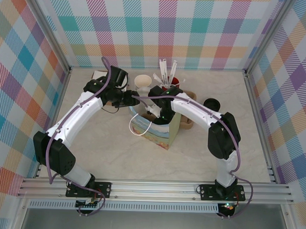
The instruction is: Pack the takeout coffee
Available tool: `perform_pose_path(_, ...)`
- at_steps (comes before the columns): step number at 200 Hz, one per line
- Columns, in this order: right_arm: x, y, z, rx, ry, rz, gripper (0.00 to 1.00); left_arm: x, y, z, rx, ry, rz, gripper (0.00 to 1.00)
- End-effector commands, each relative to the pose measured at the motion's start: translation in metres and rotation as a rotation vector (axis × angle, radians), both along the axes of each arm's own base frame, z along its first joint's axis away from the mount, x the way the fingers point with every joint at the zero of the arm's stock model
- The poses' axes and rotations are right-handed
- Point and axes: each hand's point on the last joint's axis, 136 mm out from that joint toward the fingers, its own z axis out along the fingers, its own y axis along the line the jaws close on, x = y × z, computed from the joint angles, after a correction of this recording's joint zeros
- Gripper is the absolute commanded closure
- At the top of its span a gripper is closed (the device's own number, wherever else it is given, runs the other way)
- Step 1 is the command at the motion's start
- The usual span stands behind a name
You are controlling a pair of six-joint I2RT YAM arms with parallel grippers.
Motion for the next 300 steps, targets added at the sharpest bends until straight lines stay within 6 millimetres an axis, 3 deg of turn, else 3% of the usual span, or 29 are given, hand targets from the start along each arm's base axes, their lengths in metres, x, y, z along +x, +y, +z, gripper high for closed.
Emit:
perform_pose_path(1,-0.005,0.001,-0.008,0.010,0.039,-0.008,0.22,0.001,0.011,-0.011,0.029,0.030,0.022,0.43)
perform_pose_path(102,-0.005,0.002,-0.010,0.022,0.031,-0.008,0.22,0.000,0.012,-0.012,0.035,0.036,0.027,0.43)
perform_pose_path(300,-0.004,-0.003,-0.036,-0.018,0.061,-0.012,0.21,0.001,0.012,-0.012,0.038,0.036,0.026,0.42)
